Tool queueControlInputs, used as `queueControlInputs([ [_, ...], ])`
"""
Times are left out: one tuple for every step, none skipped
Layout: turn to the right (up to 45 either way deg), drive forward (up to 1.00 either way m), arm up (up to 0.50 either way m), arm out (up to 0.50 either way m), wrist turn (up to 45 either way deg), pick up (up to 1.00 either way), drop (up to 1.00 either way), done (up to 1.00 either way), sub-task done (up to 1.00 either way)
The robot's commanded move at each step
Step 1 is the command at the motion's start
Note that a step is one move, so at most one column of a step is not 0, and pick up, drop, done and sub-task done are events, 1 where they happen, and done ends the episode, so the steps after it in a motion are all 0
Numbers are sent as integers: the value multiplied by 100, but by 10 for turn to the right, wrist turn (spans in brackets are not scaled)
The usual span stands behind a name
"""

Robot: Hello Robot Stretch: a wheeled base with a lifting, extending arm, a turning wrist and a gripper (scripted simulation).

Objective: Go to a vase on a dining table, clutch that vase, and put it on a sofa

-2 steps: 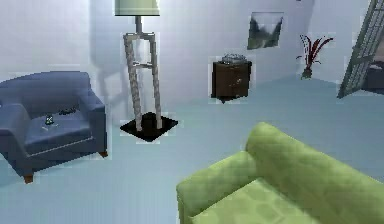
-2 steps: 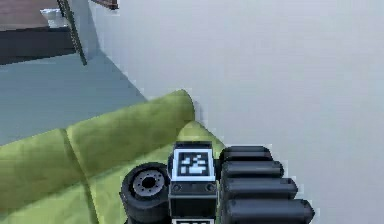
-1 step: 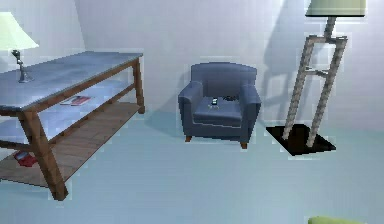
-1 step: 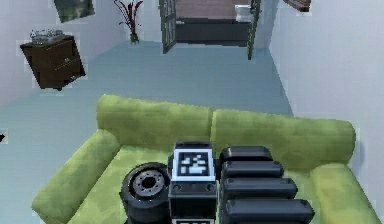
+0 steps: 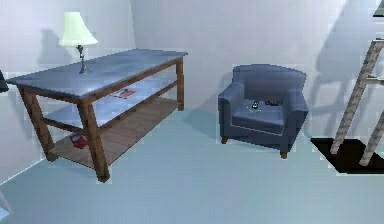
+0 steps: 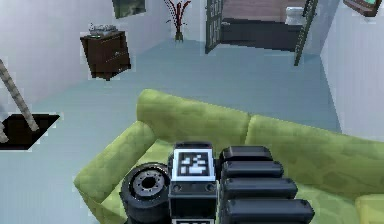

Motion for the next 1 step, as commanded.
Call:
queueControlInputs([
  [0,0,0,40,0,0,0,0,0],
])
